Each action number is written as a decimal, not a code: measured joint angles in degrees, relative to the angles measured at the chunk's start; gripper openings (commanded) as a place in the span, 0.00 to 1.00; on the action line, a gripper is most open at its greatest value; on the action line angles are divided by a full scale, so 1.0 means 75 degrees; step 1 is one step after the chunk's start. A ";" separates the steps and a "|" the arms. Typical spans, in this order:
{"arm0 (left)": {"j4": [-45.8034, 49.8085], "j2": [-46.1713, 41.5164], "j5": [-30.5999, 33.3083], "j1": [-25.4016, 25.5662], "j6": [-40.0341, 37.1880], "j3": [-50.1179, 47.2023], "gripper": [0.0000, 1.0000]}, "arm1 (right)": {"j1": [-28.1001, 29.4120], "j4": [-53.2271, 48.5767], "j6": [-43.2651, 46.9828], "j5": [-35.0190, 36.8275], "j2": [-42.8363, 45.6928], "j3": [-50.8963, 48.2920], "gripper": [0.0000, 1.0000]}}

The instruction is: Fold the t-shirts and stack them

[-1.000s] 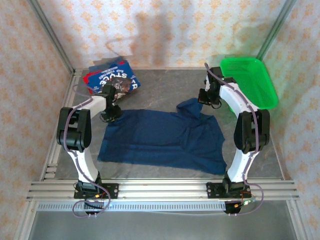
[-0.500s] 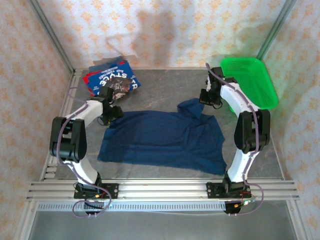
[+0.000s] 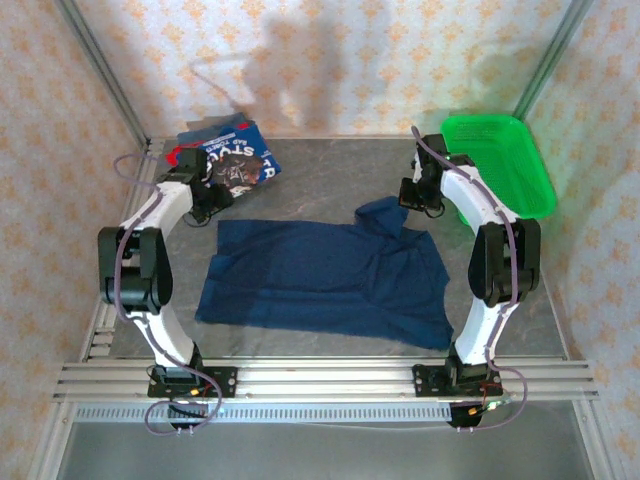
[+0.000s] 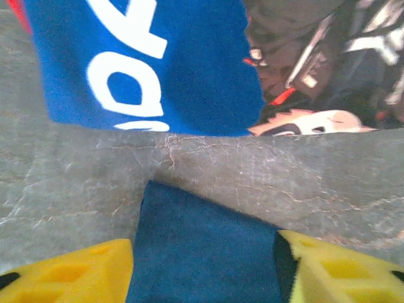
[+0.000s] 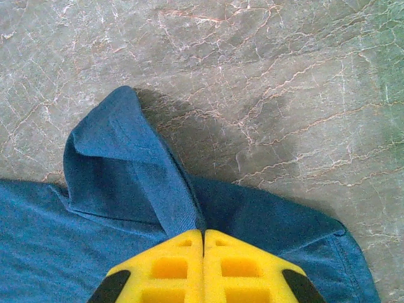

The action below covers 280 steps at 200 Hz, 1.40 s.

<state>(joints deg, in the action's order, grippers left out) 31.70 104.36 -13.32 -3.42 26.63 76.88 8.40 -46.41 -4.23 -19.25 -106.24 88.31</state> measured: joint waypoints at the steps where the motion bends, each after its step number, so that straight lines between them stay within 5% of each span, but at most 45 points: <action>1: -0.0003 0.0047 -0.0006 0.0000 -0.0020 0.0020 0.57 | 0.0000 -0.0003 0.0000 0.0000 0.0000 0.0000 0.00; 98: -0.0064 0.1655 0.0038 -0.0015 -0.0134 0.0618 0.53 | 0.0000 -0.0187 0.0006 0.0035 -0.0006 0.0000 0.00; 159: 0.0146 0.1734 0.0038 -0.0082 -0.0163 0.0737 0.36 | 0.0000 -0.0297 0.0015 0.0140 -0.0160 0.0128 0.00; 201: 0.0189 0.1705 0.0023 -0.0213 -0.0297 0.0664 0.08 | 0.0000 -0.0312 0.0035 0.0178 -0.0277 0.0280 0.00; 280: 0.0111 0.1507 -0.0597 -0.0070 -0.0437 0.1329 0.00 | -0.0047 -0.0321 0.0003 0.0460 -0.0994 0.1795 0.00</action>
<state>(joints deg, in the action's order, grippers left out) 32.53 115.66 -17.80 -3.95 23.35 86.85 8.05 -48.82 -4.21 -15.79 -113.69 101.78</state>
